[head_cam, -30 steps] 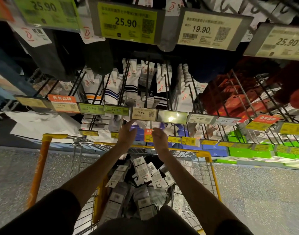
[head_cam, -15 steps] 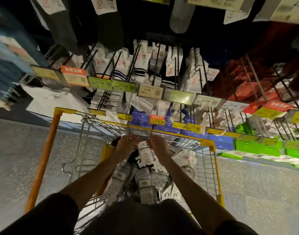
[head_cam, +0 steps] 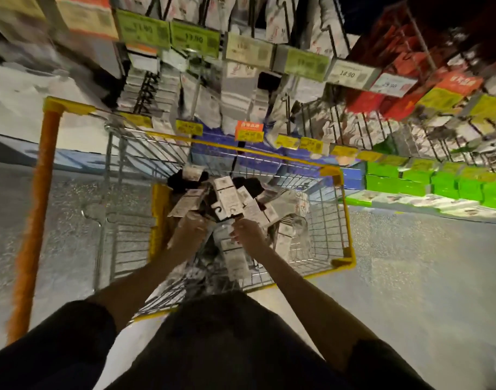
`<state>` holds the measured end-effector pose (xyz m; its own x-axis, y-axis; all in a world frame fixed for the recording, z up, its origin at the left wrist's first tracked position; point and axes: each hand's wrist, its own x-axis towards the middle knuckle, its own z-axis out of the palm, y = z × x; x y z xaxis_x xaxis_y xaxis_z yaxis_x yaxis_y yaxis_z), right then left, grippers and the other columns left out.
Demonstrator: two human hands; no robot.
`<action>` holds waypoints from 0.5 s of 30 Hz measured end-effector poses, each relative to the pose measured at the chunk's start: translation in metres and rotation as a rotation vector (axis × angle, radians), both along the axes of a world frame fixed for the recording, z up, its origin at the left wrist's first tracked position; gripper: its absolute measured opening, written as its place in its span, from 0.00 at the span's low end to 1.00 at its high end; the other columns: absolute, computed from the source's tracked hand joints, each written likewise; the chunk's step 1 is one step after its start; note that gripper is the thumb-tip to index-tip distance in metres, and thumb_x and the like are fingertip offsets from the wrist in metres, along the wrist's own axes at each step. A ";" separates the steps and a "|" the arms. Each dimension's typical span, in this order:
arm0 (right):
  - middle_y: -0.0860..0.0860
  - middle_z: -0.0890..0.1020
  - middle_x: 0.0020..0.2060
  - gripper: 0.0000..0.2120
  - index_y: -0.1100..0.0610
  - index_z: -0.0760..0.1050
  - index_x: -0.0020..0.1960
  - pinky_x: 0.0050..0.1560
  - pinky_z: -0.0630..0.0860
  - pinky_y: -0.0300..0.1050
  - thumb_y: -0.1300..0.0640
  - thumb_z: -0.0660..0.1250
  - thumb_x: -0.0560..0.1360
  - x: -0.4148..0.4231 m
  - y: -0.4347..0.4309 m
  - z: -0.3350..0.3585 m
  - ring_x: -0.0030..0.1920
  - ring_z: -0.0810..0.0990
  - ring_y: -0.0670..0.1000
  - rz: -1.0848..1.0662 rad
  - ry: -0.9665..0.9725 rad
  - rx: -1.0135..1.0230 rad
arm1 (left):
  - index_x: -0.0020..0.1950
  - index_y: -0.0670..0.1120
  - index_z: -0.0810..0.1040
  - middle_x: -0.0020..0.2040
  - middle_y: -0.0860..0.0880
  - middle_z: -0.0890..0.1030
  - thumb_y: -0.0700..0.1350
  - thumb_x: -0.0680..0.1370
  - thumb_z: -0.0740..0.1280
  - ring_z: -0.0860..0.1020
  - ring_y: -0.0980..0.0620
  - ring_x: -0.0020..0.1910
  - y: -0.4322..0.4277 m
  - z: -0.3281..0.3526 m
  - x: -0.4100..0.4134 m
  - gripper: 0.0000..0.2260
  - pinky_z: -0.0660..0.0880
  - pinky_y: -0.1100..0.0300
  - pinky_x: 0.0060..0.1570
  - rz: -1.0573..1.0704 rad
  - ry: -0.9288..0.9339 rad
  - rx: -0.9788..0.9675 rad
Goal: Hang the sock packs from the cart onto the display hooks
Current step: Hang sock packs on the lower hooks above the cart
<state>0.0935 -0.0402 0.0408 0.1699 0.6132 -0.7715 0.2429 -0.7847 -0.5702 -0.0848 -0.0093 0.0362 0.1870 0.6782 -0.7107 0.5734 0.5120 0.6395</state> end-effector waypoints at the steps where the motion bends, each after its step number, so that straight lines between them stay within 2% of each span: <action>1: 0.60 0.82 0.51 0.10 0.59 0.77 0.58 0.49 0.79 0.48 0.62 0.62 0.78 -0.003 -0.006 -0.007 0.44 0.79 0.53 0.025 -0.007 -0.026 | 0.54 0.40 0.80 0.46 0.47 0.83 0.36 0.80 0.63 0.81 0.49 0.47 -0.004 -0.002 -0.003 0.07 0.75 0.55 0.50 -0.006 0.094 0.021; 2: 0.60 0.82 0.53 0.12 0.60 0.76 0.60 0.51 0.79 0.49 0.63 0.63 0.77 -0.006 -0.011 -0.013 0.45 0.79 0.52 0.062 -0.015 -0.049 | 0.56 0.41 0.81 0.52 0.44 0.83 0.39 0.80 0.64 0.80 0.44 0.53 -0.009 -0.005 -0.009 0.08 0.74 0.52 0.55 -0.045 0.176 0.049; 4: 0.59 0.82 0.55 0.14 0.60 0.76 0.61 0.54 0.79 0.49 0.63 0.64 0.76 -0.012 -0.016 -0.027 0.46 0.78 0.51 0.139 -0.033 -0.074 | 0.57 0.39 0.81 0.55 0.40 0.82 0.40 0.79 0.65 0.79 0.40 0.57 -0.021 -0.017 -0.020 0.10 0.75 0.49 0.59 -0.086 0.210 0.052; 7: 0.58 0.82 0.55 0.14 0.59 0.77 0.62 0.51 0.79 0.47 0.61 0.64 0.76 -0.020 -0.022 -0.045 0.46 0.78 0.51 0.180 -0.034 -0.094 | 0.61 0.41 0.78 0.60 0.40 0.79 0.41 0.76 0.69 0.77 0.38 0.60 -0.028 -0.038 -0.028 0.14 0.76 0.46 0.58 -0.041 0.264 0.016; 8: 0.58 0.82 0.55 0.14 0.59 0.77 0.61 0.48 0.79 0.46 0.61 0.64 0.76 -0.024 -0.025 -0.052 0.47 0.79 0.52 0.208 -0.035 -0.106 | 0.64 0.43 0.76 0.63 0.41 0.77 0.43 0.76 0.69 0.76 0.39 0.61 -0.030 -0.045 -0.032 0.17 0.76 0.47 0.59 -0.086 0.313 0.011; 11: 0.57 0.83 0.51 0.11 0.57 0.80 0.56 0.49 0.79 0.48 0.61 0.67 0.73 -0.030 -0.031 -0.079 0.50 0.82 0.57 0.272 -0.063 -0.095 | 0.75 0.49 0.64 0.73 0.38 0.67 0.55 0.74 0.67 0.69 0.37 0.68 -0.038 -0.069 -0.040 0.31 0.73 0.42 0.63 -0.347 0.477 -0.018; 13: 0.58 0.82 0.48 0.10 0.60 0.80 0.54 0.49 0.77 0.50 0.63 0.68 0.72 -0.033 -0.033 -0.097 0.47 0.81 0.56 0.262 -0.039 -0.100 | 0.79 0.54 0.51 0.78 0.37 0.52 0.55 0.75 0.68 0.56 0.33 0.75 -0.043 -0.090 -0.045 0.39 0.62 0.36 0.70 -0.485 0.568 -0.043; 15: 0.59 0.82 0.49 0.11 0.60 0.80 0.55 0.50 0.75 0.48 0.62 0.67 0.74 -0.034 -0.034 -0.096 0.47 0.78 0.54 0.291 -0.047 -0.077 | 0.80 0.55 0.42 0.78 0.34 0.45 0.54 0.75 0.71 0.50 0.29 0.76 -0.047 -0.101 -0.046 0.44 0.56 0.33 0.71 -0.511 0.635 -0.090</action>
<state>0.0597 -0.0738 -0.0556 0.0323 0.5812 -0.8131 0.4887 -0.7189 -0.4944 -0.1304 -0.0563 -0.0651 0.0011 0.5535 -0.8328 0.9889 0.1232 0.0832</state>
